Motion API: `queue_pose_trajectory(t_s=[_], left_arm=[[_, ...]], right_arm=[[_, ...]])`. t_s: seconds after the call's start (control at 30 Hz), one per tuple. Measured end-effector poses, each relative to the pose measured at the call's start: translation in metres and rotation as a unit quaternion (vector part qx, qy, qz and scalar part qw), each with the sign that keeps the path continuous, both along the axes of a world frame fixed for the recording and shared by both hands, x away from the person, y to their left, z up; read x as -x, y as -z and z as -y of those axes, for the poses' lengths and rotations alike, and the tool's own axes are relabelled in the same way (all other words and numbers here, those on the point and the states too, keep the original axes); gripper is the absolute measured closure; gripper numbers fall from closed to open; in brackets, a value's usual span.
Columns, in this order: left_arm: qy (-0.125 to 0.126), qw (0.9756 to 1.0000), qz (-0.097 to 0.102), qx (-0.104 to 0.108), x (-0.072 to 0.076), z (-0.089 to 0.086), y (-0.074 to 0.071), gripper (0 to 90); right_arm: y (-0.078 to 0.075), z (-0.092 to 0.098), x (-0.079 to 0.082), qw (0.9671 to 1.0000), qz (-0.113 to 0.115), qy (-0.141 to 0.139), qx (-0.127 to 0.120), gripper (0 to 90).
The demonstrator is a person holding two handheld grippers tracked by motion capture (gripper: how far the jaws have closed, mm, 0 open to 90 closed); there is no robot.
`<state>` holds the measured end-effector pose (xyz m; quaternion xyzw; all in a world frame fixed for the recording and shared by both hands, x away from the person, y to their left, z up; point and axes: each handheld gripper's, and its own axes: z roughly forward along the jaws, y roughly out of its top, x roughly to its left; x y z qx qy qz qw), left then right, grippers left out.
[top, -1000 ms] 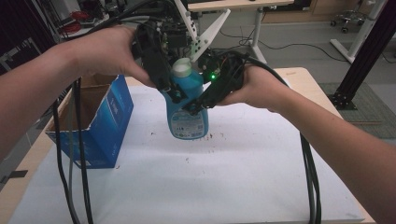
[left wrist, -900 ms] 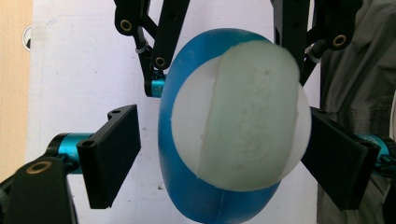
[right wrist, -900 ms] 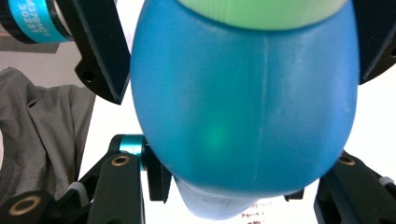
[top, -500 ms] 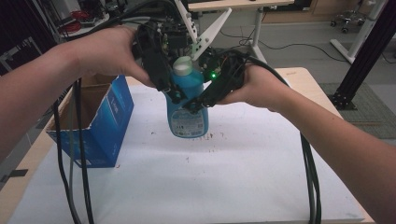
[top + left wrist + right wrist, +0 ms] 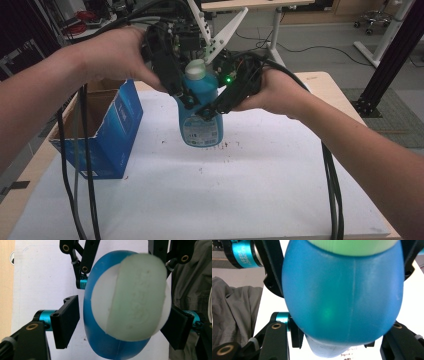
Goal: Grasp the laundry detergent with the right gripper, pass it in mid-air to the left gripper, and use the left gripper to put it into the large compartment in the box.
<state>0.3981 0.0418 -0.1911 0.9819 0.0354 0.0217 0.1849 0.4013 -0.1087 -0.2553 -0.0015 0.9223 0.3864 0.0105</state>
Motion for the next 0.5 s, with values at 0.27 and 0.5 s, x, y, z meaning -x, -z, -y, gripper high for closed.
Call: queue_pose_trajectory(t_s=[0.27,0.5], left_arm=[[-0.004,1.0000,0.001,-0.003,0.0001,0.0001,-0.0005,25.2],[-0.011,0.9999,0.003,-0.007,0.0009,0.0017,0.0008,26.6]], right_arm=[[0.0008,-0.0020,0.0001,1.0000,0.000,-0.003,0.001,47.4],[0.0009,-0.0026,0.0000,1.0000,0.001,-0.001,0.000,47.3]])
